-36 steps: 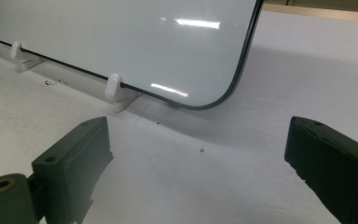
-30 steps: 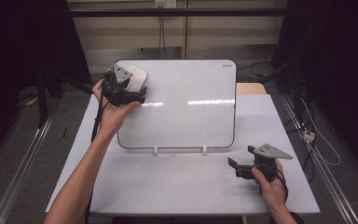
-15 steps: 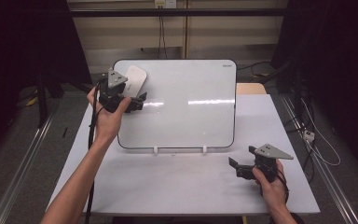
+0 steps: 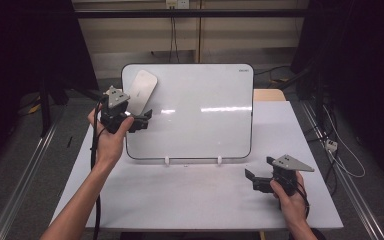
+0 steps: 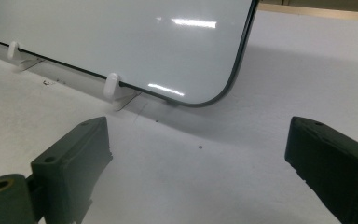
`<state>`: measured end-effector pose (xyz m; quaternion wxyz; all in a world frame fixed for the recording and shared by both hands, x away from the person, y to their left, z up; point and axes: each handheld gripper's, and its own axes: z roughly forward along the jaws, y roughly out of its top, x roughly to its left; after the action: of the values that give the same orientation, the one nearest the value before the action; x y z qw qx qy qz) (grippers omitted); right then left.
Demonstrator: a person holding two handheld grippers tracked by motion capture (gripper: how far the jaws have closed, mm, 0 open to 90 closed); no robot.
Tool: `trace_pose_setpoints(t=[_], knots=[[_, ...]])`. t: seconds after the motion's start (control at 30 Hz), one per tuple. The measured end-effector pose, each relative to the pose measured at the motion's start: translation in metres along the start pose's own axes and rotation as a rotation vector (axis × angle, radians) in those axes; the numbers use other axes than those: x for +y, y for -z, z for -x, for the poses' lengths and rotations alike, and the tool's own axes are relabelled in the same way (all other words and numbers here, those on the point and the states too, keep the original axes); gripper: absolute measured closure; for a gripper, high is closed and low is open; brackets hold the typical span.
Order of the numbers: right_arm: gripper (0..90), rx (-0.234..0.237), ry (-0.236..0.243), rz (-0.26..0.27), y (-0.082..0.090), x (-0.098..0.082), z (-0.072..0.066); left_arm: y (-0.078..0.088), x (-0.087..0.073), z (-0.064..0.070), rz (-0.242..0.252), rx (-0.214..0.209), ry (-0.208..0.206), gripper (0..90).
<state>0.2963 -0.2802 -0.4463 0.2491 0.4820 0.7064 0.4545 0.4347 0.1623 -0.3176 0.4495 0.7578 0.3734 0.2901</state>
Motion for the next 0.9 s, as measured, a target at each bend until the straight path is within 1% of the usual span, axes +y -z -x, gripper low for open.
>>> trace_pose_setpoints(t=[0.03, 0.07, 0.1, 0.13, 0.2, 0.27, 0.3, 0.33, 0.43, 0.5, 0.57, 0.6, 0.7, 0.73, 0.77, 0.8, 0.9], knots=[[6.9, 0.000, 0.000, -0.001, 0.000, 0.000, 0.000, 0.000, -0.002, 0.001, -0.005, -0.013, -0.008, 4.2], [6.9, 0.001, 0.001, 0.000, 0.000, 0.000, 0.000, 0.001, -0.004, 0.003, -0.008, -0.012, -0.014, 4.2], [6.9, 0.001, 0.000, -0.001, 0.000, 0.000, 0.000, 0.002, -0.006, 0.004, -0.017, 0.003, -0.038, 4.2], [6.8, 0.001, 0.000, 0.000, 0.000, 0.000, 0.000, 0.003, -0.009, 0.005, -0.020, 0.005, -0.042, 4.2], [6.8, -0.001, -0.002, -0.001, 0.000, 0.000, 0.000, 0.005, -0.013, 0.006, -0.022, -0.007, -0.027, 4.2], [6.8, -0.001, 0.002, 0.000, 0.000, 0.000, 0.000, 0.007, -0.018, 0.007, -0.044, -0.012, -0.025, 4.2], [6.8, -0.001, 0.002, 0.000, 0.000, 0.000, 0.000, 0.008, -0.021, 0.008, -0.057, -0.013, -0.033, 4.2], [6.8, -0.001, 0.000, 0.000, 0.000, 0.000, 0.000, 0.010, -0.024, 0.010, -0.066, -0.004, -0.044, 4.2], [6.8, -0.002, 0.002, 0.000, 0.000, 0.000, 0.000, 0.014, -0.035, 0.013, -0.073, -0.006, -0.057, 4.1], [6.8, -0.001, 0.003, 0.000, 0.000, 0.000, 0.000, 0.017, -0.041, 0.014, -0.065, -0.032, -0.050, 4.1], [6.8, -0.002, 0.003, 0.000, 0.000, 0.000, 0.000, 0.020, -0.048, 0.015, -0.066, -0.006, -0.048, 4.2], [6.8, -0.002, 0.004, 0.000, 0.000, 0.000, 0.000, 0.022, -0.053, 0.015, -0.070, -0.007, -0.036, 4.2], [6.8, -0.002, 0.004, 0.000, 0.000, 0.000, -0.001, 0.023, -0.063, 0.015, -0.091, -0.037, -0.016, 4.3], [6.9, -0.002, 0.003, -0.001, 0.000, 0.000, 0.000, 0.024, -0.066, 0.015, -0.089, -0.036, -0.009, 4.4], [6.9, -0.002, 0.001, -0.002, 0.000, 0.000, 0.000, 0.026, -0.069, 0.015, -0.081, -0.031, -0.009, 4.4], [6.9, -0.002, 0.002, -0.002, 0.000, 0.000, -0.001, 0.027, -0.072, 0.015, -0.085, -0.029, -0.011, 4.4], [6.9, -0.002, 0.003, -0.002, 0.000, 0.000, -0.001, 0.031, -0.082, 0.015, -0.091, -0.038, -0.008, 4.4]])
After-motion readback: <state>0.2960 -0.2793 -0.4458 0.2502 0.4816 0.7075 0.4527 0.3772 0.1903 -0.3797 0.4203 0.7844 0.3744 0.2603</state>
